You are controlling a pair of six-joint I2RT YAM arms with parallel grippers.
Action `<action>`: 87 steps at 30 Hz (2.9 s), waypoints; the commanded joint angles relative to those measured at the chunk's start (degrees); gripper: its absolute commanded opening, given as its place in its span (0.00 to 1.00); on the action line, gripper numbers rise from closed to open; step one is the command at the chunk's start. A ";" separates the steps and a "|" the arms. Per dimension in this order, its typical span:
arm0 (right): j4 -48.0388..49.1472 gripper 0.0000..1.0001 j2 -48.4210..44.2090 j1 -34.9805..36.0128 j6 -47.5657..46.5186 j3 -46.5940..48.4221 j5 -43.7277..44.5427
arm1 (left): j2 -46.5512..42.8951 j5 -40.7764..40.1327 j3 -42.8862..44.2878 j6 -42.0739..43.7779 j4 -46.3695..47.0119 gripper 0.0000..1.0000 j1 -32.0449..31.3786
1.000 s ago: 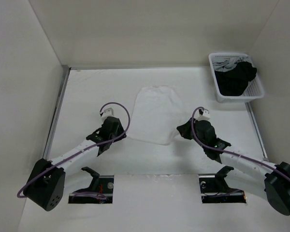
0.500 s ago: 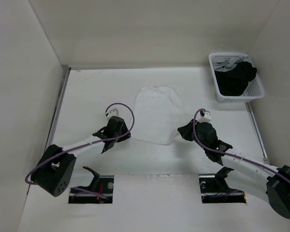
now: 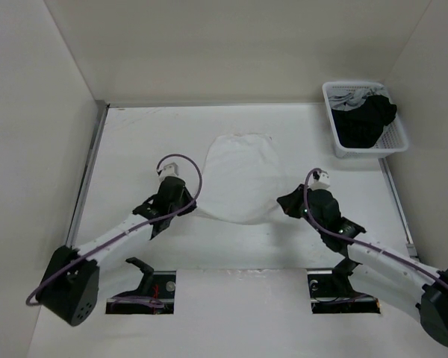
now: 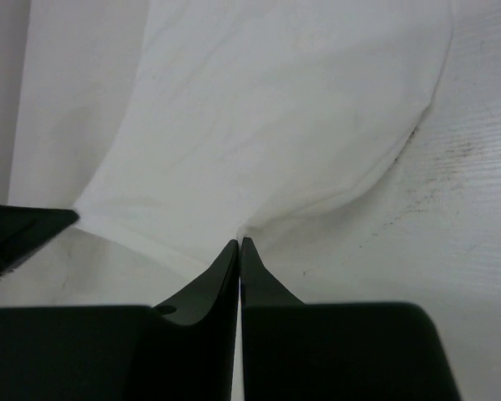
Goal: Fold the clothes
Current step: Flatten the tank top out, then fold the tank top
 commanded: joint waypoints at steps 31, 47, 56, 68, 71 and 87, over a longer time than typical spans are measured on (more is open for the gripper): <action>-7.92 0.01 16.31 -10.07 -9.49 46.47 -9.96 | -2.99 -4.06 31.95 -1.44 8.55 0.03 14.95; -7.57 0.02 10.74 -14.13 -7.21 45.21 -12.88 | -2.42 5.02 33.14 -4.18 10.58 0.03 17.52; 0.34 0.02 0.09 -9.56 2.02 8.12 -10.69 | -11.74 6.06 -0.61 -5.85 14.01 0.03 17.26; -14.22 0.02 -23.27 11.25 18.01 -10.73 -3.22 | -42.39 7.57 -17.25 -13.31 -9.95 0.03 12.08; -21.08 0.02 -26.28 16.10 18.38 -6.70 2.13 | -48.65 5.90 -14.89 -14.46 -17.09 0.03 10.75; 5.96 0.02 20.35 -19.56 0.88 21.07 -16.12 | 16.68 -0.79 22.53 -10.24 19.89 0.03 14.53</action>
